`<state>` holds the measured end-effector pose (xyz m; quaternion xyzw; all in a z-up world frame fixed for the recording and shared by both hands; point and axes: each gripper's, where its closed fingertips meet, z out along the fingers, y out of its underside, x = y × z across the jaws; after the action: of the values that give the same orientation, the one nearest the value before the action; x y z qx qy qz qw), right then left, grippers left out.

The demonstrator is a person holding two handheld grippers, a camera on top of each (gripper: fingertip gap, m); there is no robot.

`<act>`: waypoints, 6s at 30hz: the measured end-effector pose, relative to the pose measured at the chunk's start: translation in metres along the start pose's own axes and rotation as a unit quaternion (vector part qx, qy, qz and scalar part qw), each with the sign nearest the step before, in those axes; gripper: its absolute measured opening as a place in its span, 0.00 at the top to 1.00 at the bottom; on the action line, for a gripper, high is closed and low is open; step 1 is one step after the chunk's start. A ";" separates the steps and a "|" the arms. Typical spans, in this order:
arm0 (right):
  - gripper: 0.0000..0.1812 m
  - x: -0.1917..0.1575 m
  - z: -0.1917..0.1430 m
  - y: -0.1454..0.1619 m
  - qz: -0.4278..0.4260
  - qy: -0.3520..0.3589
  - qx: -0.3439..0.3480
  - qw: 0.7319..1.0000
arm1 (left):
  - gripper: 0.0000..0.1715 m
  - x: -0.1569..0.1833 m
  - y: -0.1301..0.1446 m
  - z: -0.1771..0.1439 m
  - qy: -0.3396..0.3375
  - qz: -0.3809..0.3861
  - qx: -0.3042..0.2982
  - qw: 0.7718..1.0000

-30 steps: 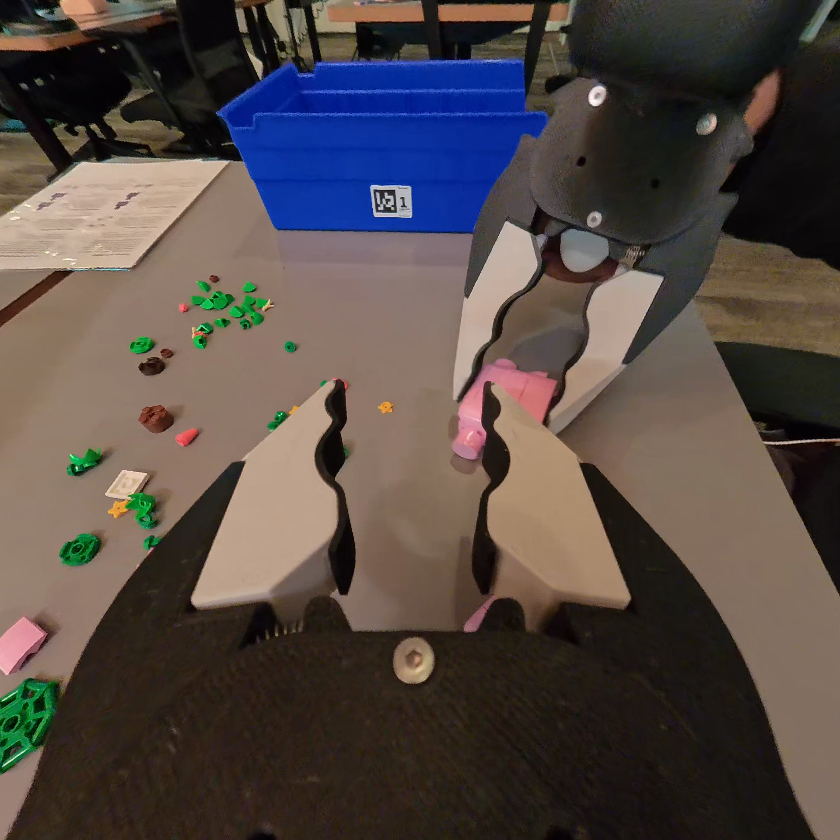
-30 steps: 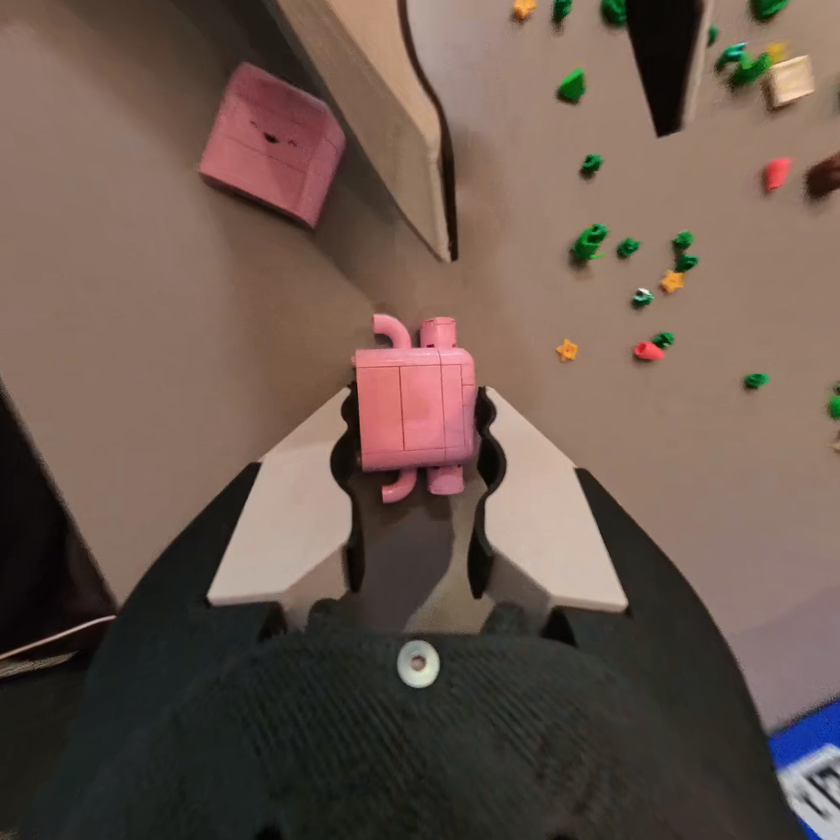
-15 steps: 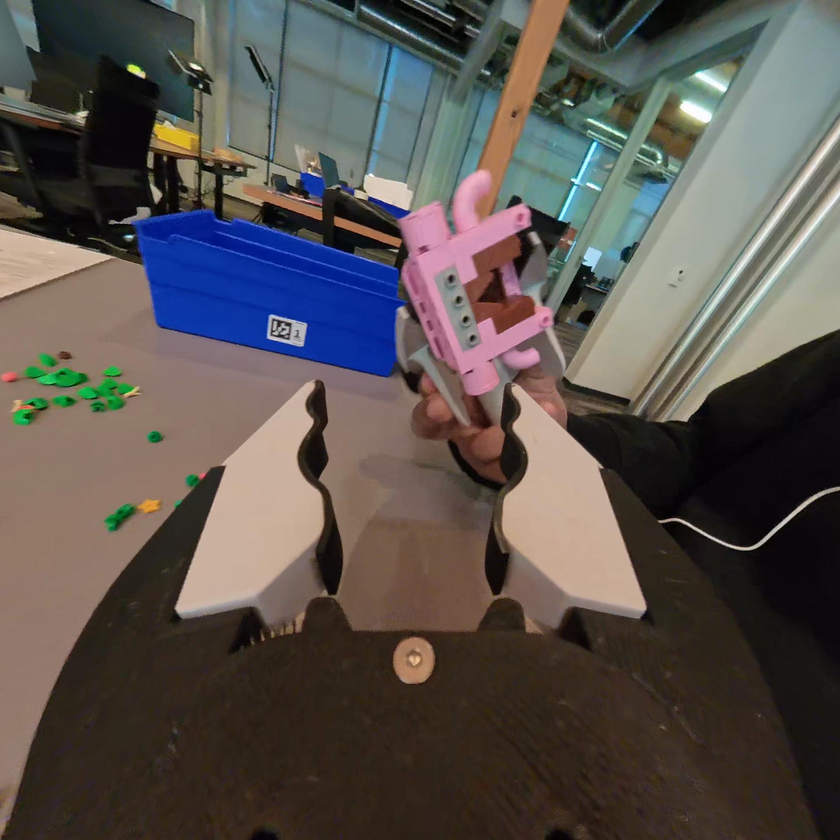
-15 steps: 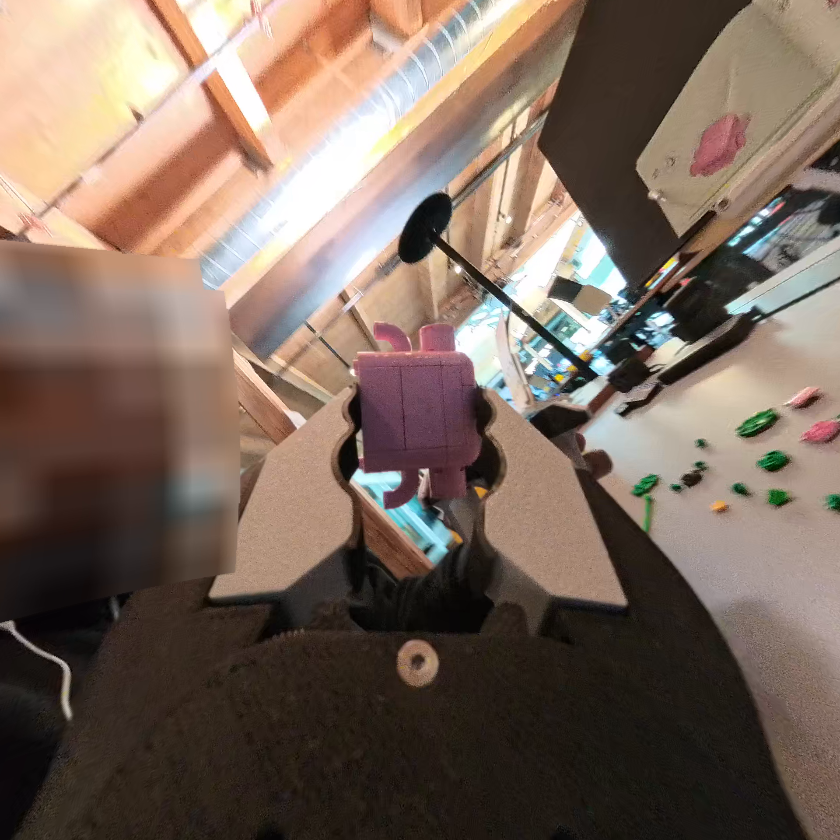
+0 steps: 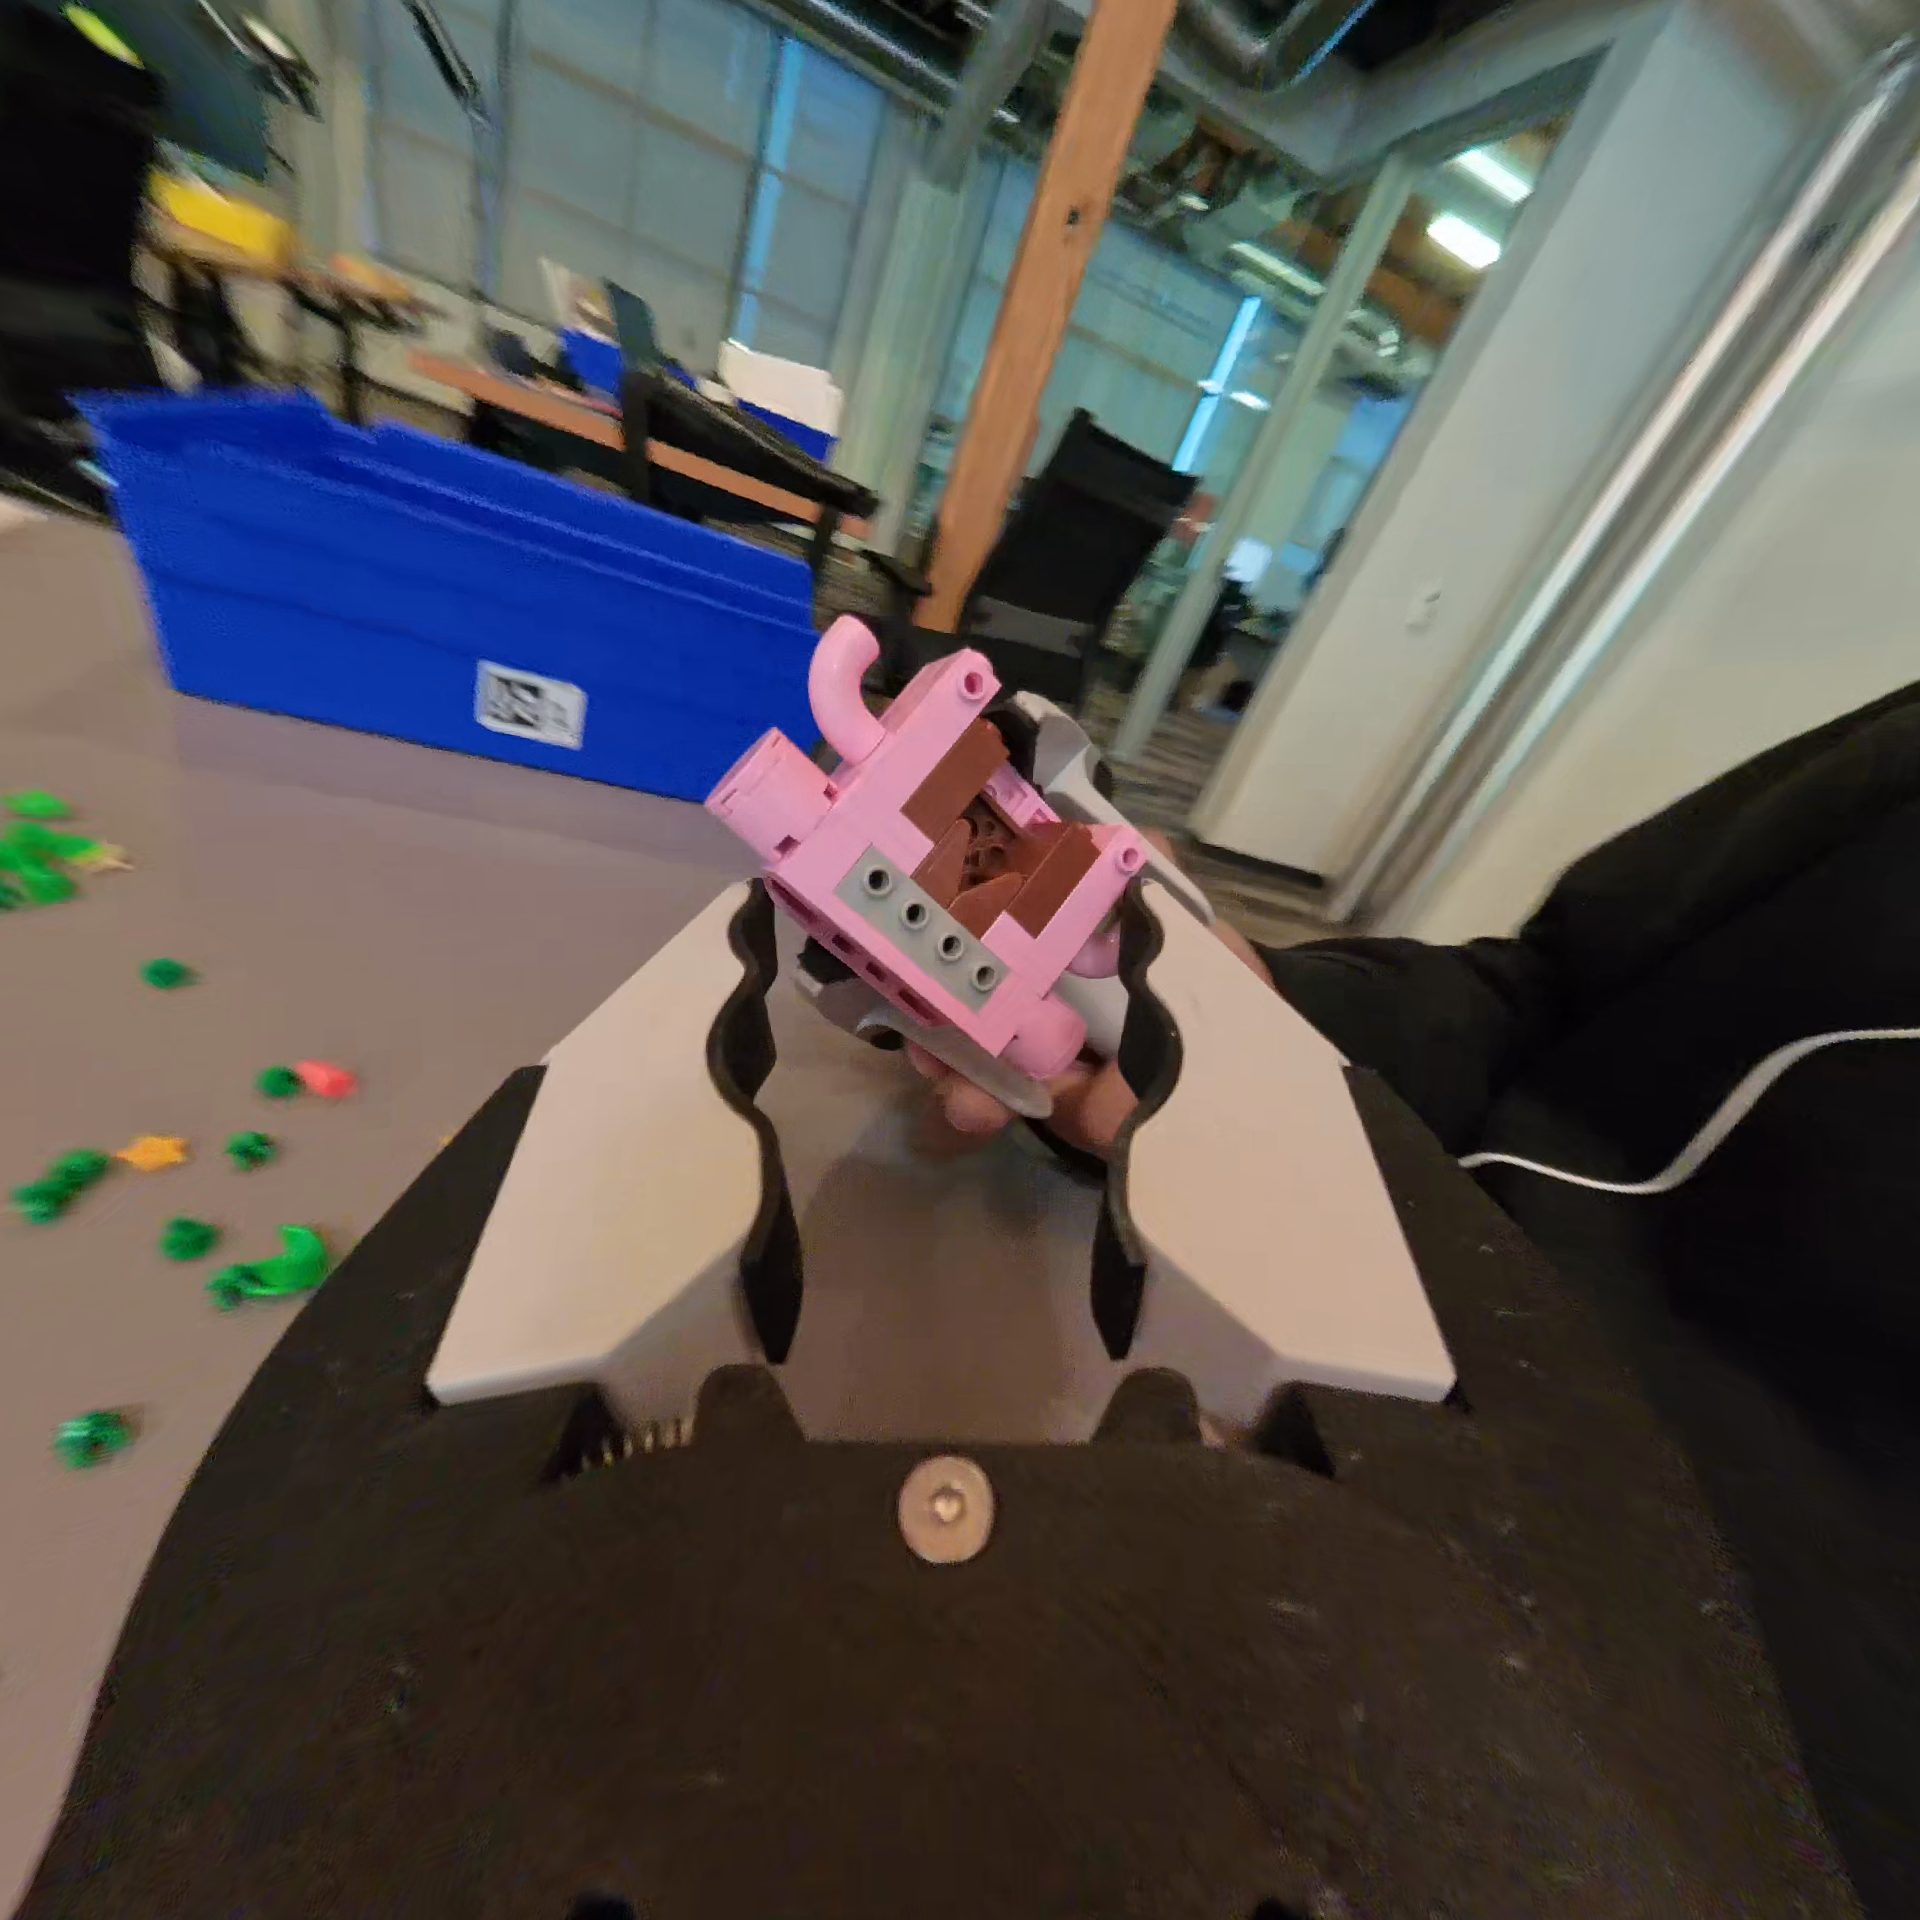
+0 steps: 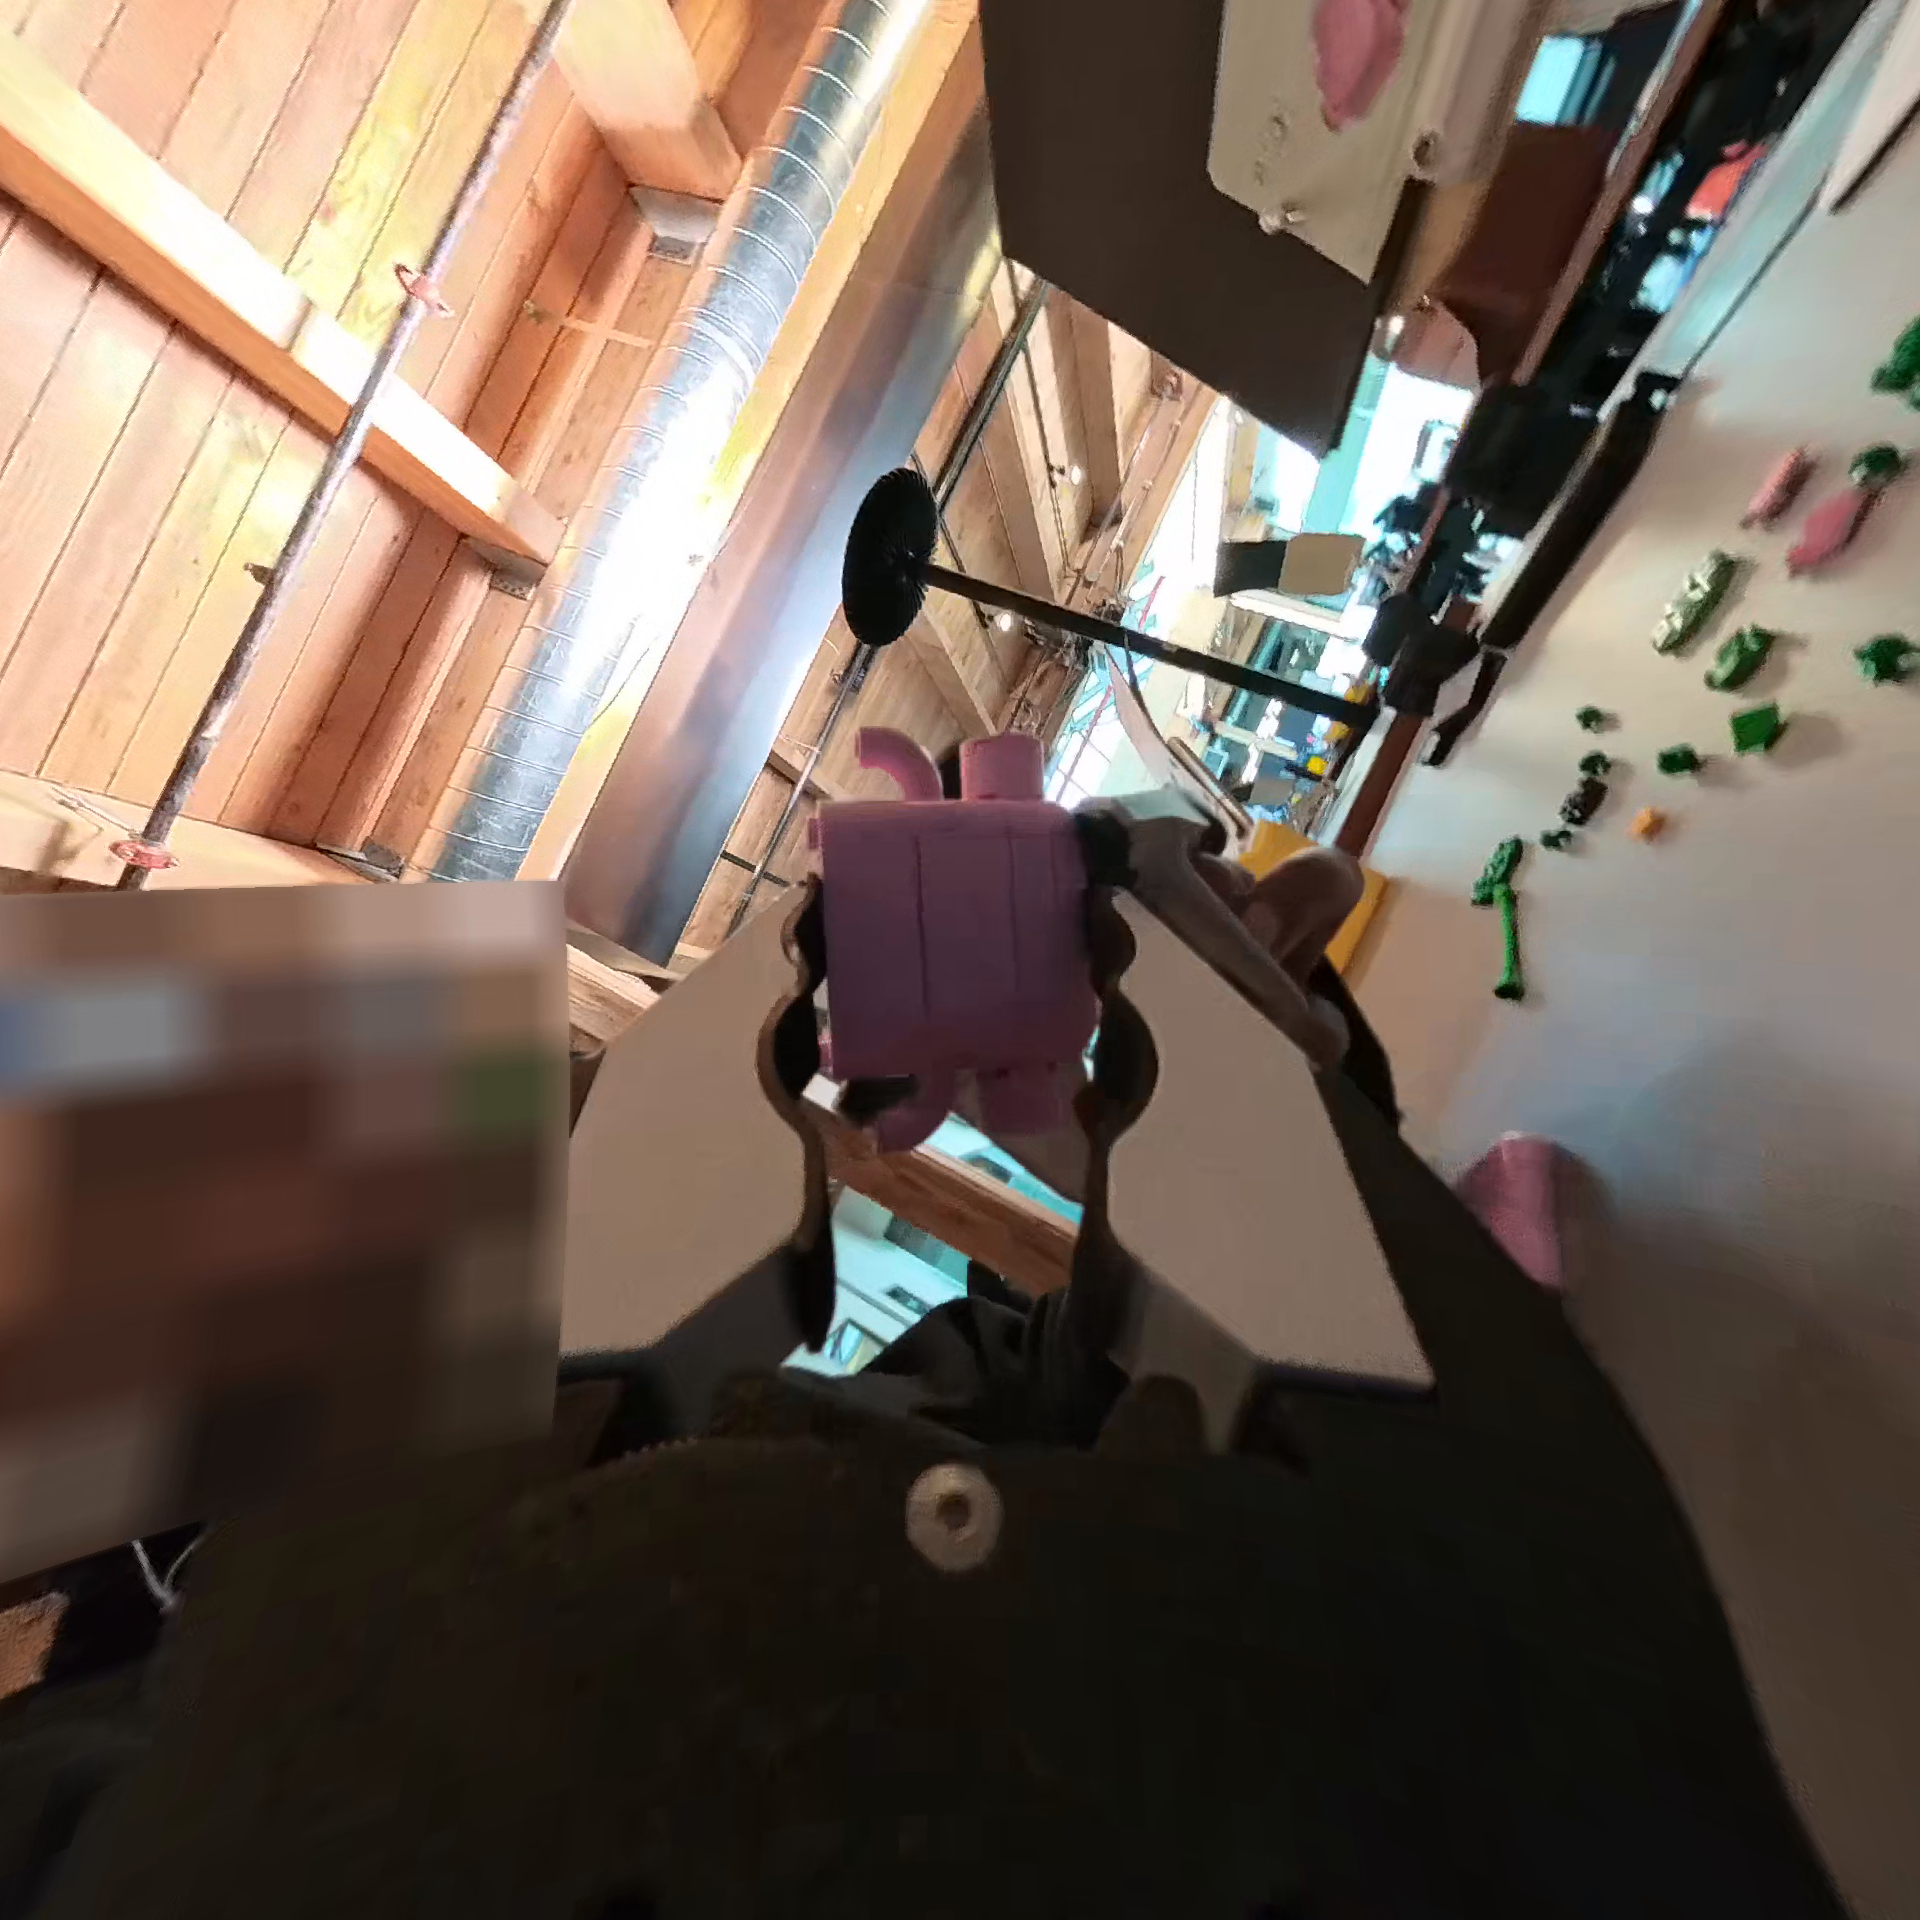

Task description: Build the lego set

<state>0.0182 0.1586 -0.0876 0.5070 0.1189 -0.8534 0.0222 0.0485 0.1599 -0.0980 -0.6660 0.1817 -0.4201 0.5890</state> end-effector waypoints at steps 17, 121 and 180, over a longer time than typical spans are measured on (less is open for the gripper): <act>0.77 0.071 -0.083 0.013 -0.244 0.355 -0.237 0.871 | 0.64 -0.019 0.083 0.004 -0.041 0.007 -0.258 0.965; 0.74 0.084 -0.064 0.026 -0.424 0.529 -0.485 0.552 | 0.61 0.009 0.109 -0.029 -0.094 0.049 -0.303 0.947; 1.00 0.062 -0.052 0.019 -0.502 0.471 -0.414 0.595 | 0.61 0.010 0.111 -0.029 -0.084 0.028 -0.305 0.948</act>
<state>0.0356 0.1574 -0.1683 0.6350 0.6893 -0.2312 -0.2613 0.0600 0.1078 -0.1998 -0.8416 0.2697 -0.2703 0.3820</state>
